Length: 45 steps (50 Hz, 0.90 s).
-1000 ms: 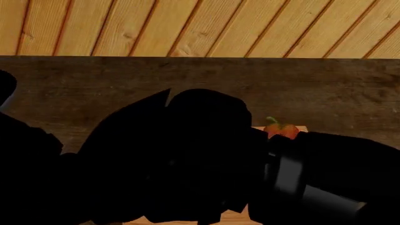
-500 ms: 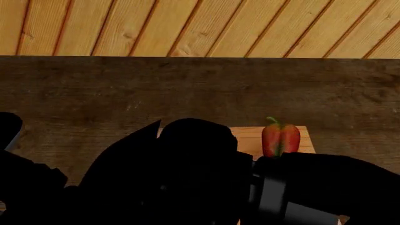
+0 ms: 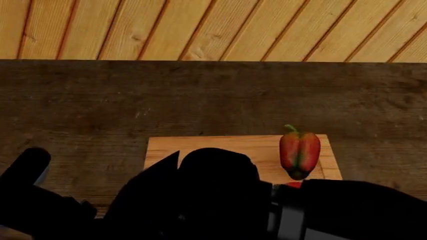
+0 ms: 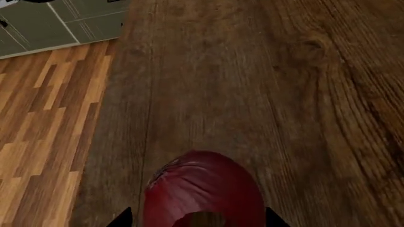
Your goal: Place the avocado, onion, tomato and bell pepper on the cutting board.
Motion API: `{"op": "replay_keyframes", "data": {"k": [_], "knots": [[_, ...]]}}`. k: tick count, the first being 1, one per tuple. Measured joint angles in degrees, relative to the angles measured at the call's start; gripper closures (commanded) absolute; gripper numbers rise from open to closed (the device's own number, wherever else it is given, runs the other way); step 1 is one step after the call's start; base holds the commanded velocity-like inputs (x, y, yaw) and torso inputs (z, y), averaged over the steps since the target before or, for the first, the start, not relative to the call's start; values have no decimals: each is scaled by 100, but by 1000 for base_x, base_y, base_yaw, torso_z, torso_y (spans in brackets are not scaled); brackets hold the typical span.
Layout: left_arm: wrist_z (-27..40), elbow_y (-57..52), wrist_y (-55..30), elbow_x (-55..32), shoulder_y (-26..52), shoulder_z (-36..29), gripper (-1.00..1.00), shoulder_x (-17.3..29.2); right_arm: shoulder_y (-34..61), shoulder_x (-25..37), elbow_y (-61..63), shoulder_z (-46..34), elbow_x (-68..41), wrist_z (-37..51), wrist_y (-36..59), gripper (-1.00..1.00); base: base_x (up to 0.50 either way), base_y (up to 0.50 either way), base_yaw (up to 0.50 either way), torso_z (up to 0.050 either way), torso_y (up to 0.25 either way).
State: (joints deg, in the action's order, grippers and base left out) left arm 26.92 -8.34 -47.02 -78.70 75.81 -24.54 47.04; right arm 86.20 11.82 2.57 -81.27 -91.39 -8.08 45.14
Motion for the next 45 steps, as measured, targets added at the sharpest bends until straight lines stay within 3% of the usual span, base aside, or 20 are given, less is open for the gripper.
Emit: {"op": "replay_keyframes", "data": {"k": [5, 6, 24, 45], "knots": [[-6, -5, 23, -5, -38, 9, -100, 7, -42, 22, -21, -63, 7, 16, 33, -100, 0, 0, 0, 0, 0], [-7, -6, 27, -7, -46, 12, -100, 10, -52, 27, -27, -75, 10, 18, 37, 100, 0, 0, 0, 0, 0], [18, -71, 55, -45, -114, 42, -100, 50, 45, 236, 159, -27, -154, 350, 78, 100, 0, 0, 0, 0, 0], [38, -100, 43, -62, -69, 32, -100, 20, 488, 1173, 1042, 317, -928, 1440, 252, 100, 0, 0, 0, 0, 0]]}}
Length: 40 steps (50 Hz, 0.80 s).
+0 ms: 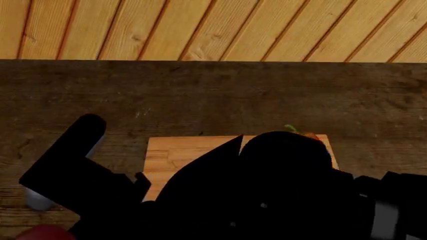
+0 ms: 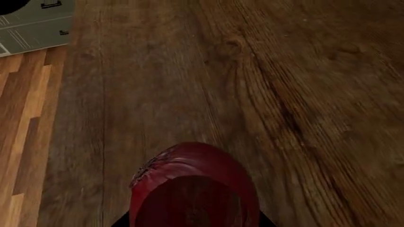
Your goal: Place the avocado, onion, tomato and bell pepper on the cutting board.
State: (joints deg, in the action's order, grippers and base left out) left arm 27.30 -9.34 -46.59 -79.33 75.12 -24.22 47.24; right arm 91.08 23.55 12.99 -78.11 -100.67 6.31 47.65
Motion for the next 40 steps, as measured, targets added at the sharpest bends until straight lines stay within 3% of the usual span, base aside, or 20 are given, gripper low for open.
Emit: {"op": "replay_keyframes", "data": {"k": [40], "knots": [[-22, 25, -42, 18, 154, -83, -100, -127, 928, 1571, 811, 358, -1239, 1572, 316, 100, 0, 0, 0, 0, 0]]}}
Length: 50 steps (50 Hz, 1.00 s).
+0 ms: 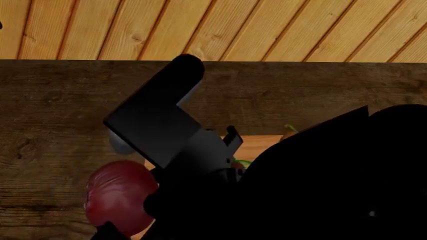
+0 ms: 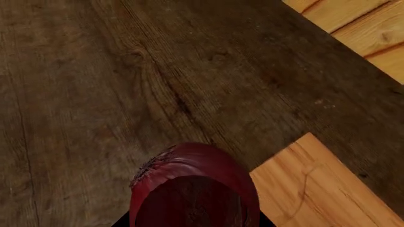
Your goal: Place the avocado, onion, tomato and bell pepper on the cutting board.
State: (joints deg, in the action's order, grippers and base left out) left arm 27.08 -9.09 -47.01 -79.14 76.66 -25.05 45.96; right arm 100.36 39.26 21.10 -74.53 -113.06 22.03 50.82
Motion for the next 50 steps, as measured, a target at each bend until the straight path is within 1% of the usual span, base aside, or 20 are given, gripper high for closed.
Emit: {"op": "replay_keyframes", "data": {"k": [26, 50], "knots": [[11, 17, 12, -6, -2, -23, -100, -37, -244, 502, -16, -37, 143, 197, -107, 100, 0, 0, 0, 0, 0], [-8, 19, 45, 27, -21, -36, -100, -31, -660, 657, -29, -119, 321, 183, -299, 100, 0, 0, 0, 0, 0]]}}
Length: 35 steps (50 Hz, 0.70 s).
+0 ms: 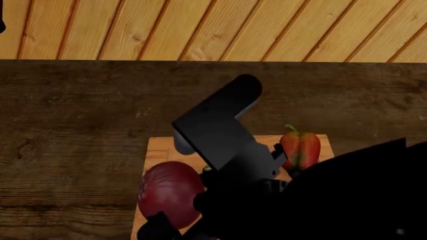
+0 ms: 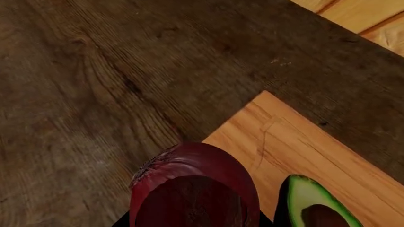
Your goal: Place the avocado, onion, tomato and bell pepper on the cutting board.
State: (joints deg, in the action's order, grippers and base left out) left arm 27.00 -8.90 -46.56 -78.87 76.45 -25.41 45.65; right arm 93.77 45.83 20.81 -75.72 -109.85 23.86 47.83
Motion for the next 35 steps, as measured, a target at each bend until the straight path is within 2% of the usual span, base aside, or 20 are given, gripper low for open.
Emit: {"op": "replay_keyframes", "data": {"k": [19, 20, 35], "knots": [[29, -9, 43, -2, -42, 26, -100, 23, -229, 31, -59, -52, 80, -39, -92, 100, 0, 0, 0, 0, 0], [33, -8, 44, -3, -43, 27, -100, 24, -229, 32, -60, -51, 77, -36, -92, -100, 0, 0, 0, 0, 0], [72, 22, 48, -15, -31, 42, -100, 28, -177, 22, -71, -12, 135, -84, -17, -100, 0, 0, 0, 0, 0]]}}
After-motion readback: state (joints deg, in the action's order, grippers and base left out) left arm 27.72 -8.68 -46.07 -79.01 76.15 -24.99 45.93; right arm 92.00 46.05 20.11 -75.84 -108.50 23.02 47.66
